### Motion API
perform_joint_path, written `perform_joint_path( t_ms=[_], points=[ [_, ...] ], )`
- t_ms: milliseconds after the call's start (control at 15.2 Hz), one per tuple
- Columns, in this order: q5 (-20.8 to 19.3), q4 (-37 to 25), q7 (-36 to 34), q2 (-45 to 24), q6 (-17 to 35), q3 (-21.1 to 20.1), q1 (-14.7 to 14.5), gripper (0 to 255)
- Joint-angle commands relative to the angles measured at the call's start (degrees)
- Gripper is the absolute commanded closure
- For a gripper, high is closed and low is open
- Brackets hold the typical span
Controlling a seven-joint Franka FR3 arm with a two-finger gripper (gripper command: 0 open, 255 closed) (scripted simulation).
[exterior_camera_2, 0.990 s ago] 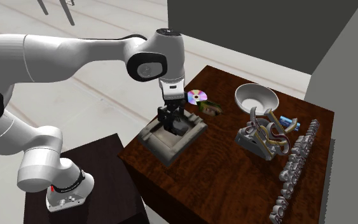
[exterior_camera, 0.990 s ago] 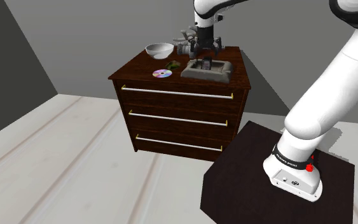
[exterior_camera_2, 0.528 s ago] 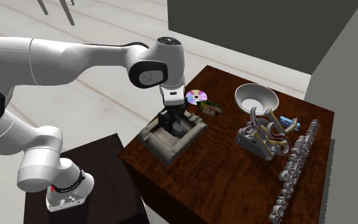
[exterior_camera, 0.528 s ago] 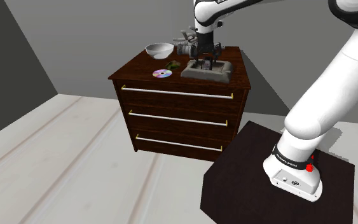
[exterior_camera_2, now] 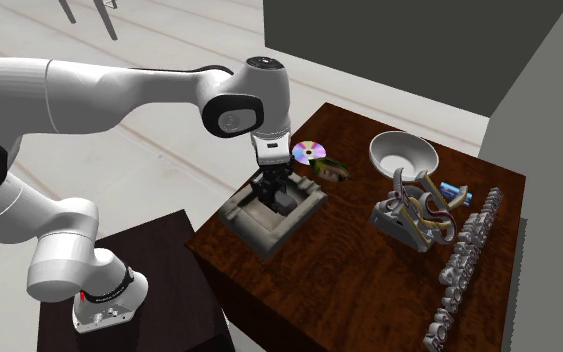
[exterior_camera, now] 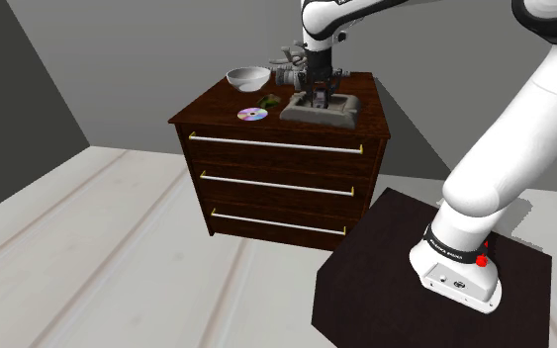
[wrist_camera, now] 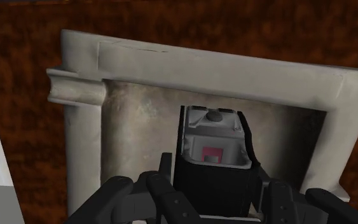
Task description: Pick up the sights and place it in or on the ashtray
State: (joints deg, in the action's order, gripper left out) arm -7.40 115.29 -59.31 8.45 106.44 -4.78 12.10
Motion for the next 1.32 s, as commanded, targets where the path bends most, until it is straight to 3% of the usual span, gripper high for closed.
perform_joint_path(
  t_ms=[0, 330, 1254],
  points=[
    [-0.07, 0.15, 0.03, -0.22, -0.05, 0.1, 0.08, 255],
    [-0.05, 0.22, 0.02, -0.11, -0.08, 0.08, 0.08, 255],
    [0.23, -10.61, 1.28, -0.18, -10.78, -0.02, 0.04, 255]
  ],
)
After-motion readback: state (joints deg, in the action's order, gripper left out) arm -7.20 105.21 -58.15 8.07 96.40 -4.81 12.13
